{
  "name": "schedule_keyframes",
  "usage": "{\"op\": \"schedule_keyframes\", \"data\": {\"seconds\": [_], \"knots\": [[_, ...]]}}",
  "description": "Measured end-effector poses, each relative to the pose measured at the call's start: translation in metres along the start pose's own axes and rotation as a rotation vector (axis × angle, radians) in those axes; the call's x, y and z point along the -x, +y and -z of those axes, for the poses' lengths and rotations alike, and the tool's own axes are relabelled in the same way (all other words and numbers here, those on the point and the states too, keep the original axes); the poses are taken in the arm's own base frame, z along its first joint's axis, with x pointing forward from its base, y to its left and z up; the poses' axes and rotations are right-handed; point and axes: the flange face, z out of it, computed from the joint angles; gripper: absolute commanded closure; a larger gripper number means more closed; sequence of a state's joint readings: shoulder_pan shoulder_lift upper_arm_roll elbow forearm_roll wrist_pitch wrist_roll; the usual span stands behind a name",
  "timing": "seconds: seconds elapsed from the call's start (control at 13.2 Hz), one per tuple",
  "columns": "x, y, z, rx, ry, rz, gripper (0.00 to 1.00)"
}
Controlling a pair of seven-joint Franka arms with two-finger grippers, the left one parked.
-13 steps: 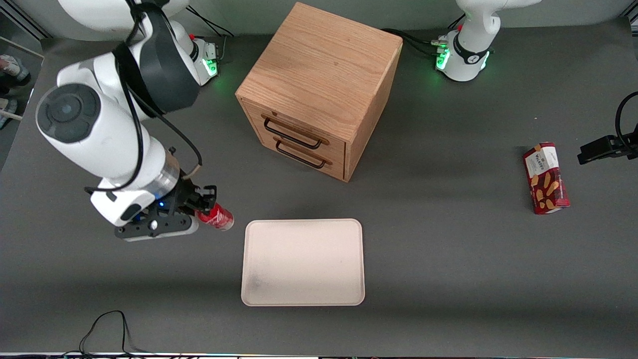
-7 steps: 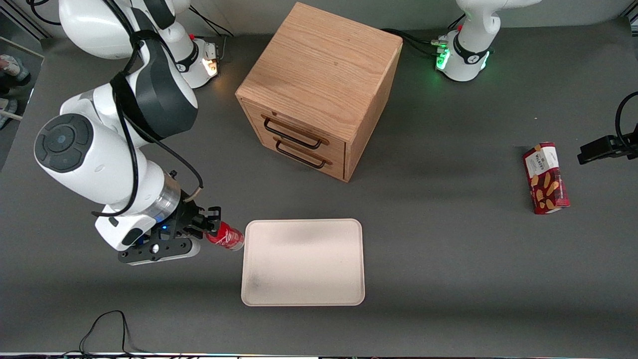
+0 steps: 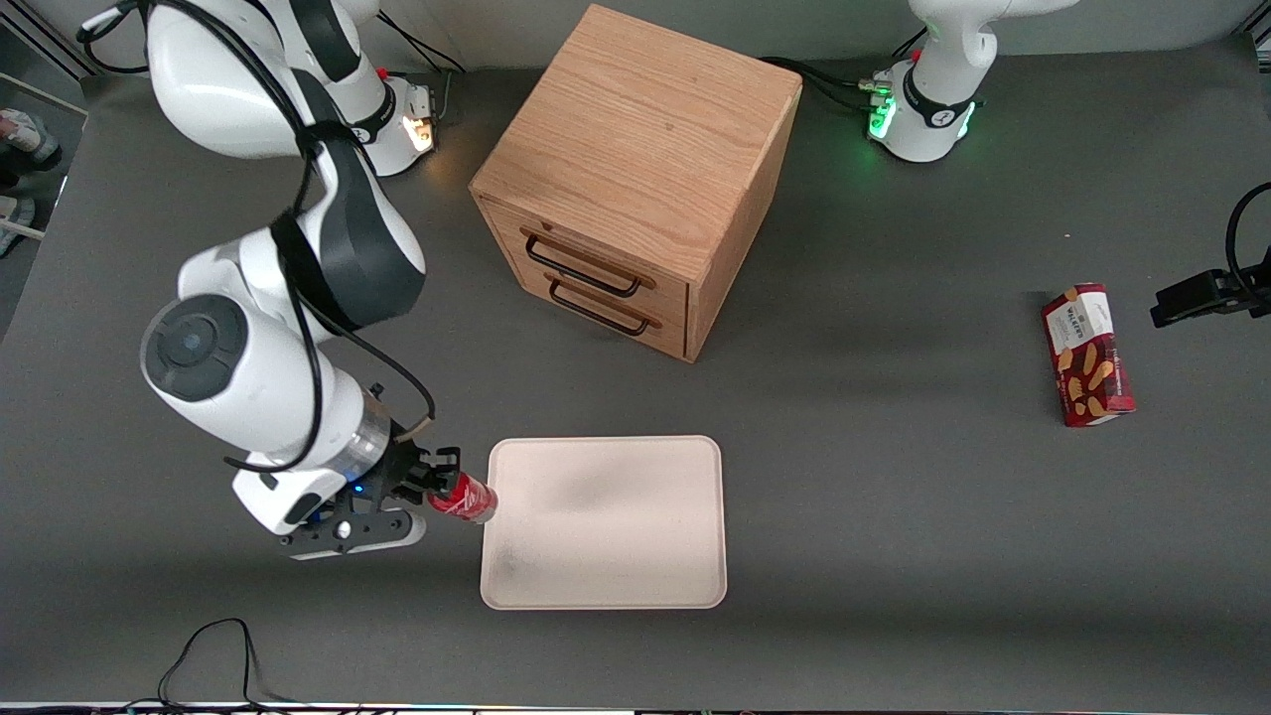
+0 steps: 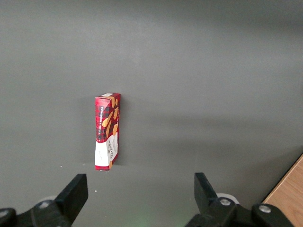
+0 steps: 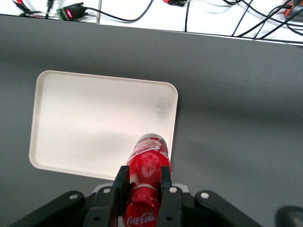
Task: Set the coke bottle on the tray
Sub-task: 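Lower the bottle onto the tray's corner and open the right gripper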
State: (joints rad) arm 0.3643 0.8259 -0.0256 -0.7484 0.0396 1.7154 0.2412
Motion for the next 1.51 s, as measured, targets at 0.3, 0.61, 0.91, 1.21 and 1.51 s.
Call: {"op": "schedule_keyframes", "data": {"seconds": [0.3, 0.61, 0.91, 1.21, 1.51], "knots": [[-0.009, -0.001, -0.06, 0.002, 0.005, 0.013, 1.0], [-0.014, -0.002, -0.114, 0.0, 0.021, 0.013, 1.0], [-0.012, -0.001, -0.145, 0.0, 0.024, 0.012, 1.0], [-0.012, 0.0, -0.151, 0.01, 0.023, 0.016, 0.15], [-0.014, -0.001, -0.15, 0.003, 0.053, 0.018, 0.0]]}}
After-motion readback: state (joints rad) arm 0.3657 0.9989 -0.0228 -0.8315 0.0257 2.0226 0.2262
